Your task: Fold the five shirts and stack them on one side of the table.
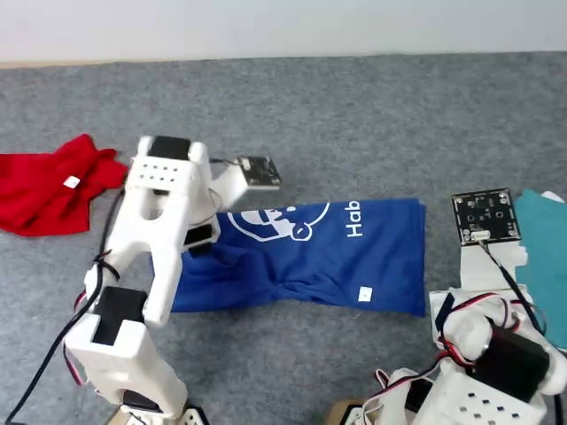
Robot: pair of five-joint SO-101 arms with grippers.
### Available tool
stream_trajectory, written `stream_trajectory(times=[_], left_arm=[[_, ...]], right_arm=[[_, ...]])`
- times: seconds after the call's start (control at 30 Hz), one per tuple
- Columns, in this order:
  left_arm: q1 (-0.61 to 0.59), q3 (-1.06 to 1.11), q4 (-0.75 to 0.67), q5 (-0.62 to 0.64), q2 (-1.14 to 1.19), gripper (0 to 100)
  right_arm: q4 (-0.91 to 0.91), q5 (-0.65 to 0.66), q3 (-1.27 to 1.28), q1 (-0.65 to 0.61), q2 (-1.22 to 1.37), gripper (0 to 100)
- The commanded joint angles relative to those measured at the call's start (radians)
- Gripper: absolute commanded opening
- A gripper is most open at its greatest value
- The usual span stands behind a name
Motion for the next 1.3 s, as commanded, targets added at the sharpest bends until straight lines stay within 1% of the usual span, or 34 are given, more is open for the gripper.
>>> stream_trajectory(times=[0.0,0.13,0.27,0.43,0.73,0.9,1.03,1.2,1.27], left_arm=[[-0.009,0.036,-0.098,0.005,0.002,5],[-0.048,0.096,-0.241,0.005,0.02,5],[-0.095,0.094,-0.293,0.003,0.058,5],[-0.109,0.09,-0.279,0.002,0.063,5],[-0.075,0.09,-0.213,0.005,0.058,5],[-0.048,0.096,-0.207,0.055,-0.035,5],[-0.008,0.097,-0.187,0.058,-0.129,5],[0.009,0.096,-0.18,0.181,-0.226,5],[0.002,0.096,-0.18,0.239,-0.27,5]], right_arm=[[0.039,0.005,-0.006,0.008,0.004,0.9],[0.039,0.005,-0.006,0.008,0.004,0.9],[0.038,0.005,-0.006,0.008,0.004,0.9],[0.036,0.005,-0.006,0.008,0.005,0.9],[0.035,0.003,-0.006,0.008,0.005,0.9],[0.035,0.003,-0.006,0.008,0.005,0.9],[0.035,0.003,-0.006,0.008,0.005,0.9],[0.035,-0.003,-0.006,0.008,0.007,0.9],[0.033,-0.041,-0.006,0.008,0.016,0.9]])
